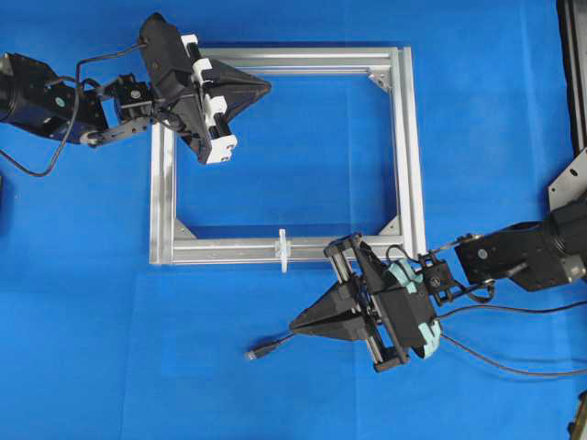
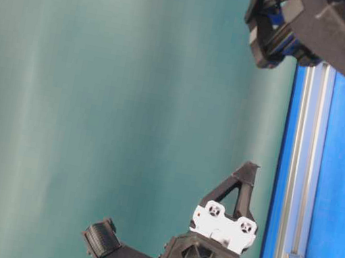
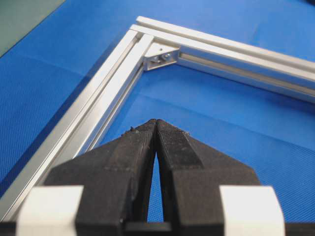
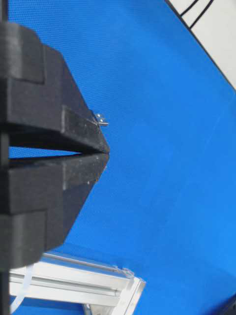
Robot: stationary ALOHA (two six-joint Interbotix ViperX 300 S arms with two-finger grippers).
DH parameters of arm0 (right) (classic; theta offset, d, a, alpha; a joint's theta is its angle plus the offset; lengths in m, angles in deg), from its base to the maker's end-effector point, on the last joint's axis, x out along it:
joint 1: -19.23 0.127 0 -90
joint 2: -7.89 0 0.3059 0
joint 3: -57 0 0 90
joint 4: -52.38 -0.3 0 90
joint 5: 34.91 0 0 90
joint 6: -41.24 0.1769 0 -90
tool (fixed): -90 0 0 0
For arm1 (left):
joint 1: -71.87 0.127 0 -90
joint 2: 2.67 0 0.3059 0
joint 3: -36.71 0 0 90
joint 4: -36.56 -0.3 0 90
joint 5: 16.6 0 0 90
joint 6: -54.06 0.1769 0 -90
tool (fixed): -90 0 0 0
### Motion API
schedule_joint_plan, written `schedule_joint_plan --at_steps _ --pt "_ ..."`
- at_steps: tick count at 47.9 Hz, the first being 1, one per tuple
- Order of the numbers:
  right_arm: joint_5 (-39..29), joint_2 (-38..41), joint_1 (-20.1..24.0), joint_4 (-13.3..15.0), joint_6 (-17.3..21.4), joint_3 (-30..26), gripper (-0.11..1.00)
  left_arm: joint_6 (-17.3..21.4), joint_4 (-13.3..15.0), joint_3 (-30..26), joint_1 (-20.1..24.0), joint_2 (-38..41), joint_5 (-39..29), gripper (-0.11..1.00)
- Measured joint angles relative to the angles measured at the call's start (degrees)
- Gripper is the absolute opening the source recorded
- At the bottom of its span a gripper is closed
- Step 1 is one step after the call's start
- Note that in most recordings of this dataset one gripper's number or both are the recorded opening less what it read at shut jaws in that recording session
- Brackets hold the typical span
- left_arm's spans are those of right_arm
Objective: Insert the wire through the string loop located in the center.
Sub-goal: 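Open the right gripper above the black USB cable plug end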
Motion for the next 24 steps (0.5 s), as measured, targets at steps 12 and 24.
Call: schedule_joint_plan --at_steps 12,24 --pt "-0.97 -1.49 -0.09 0.26 -0.53 -0.44 -0.05 0.18 -1.05 -0.09 -0.09 -0.88 -0.18 0.00" --pt "-1.32 -1.49 -0.09 0.35 -0.35 -0.62 -0.05 0.18 -1.14 -0.09 -0.09 -0.88 -0.18 0.00"
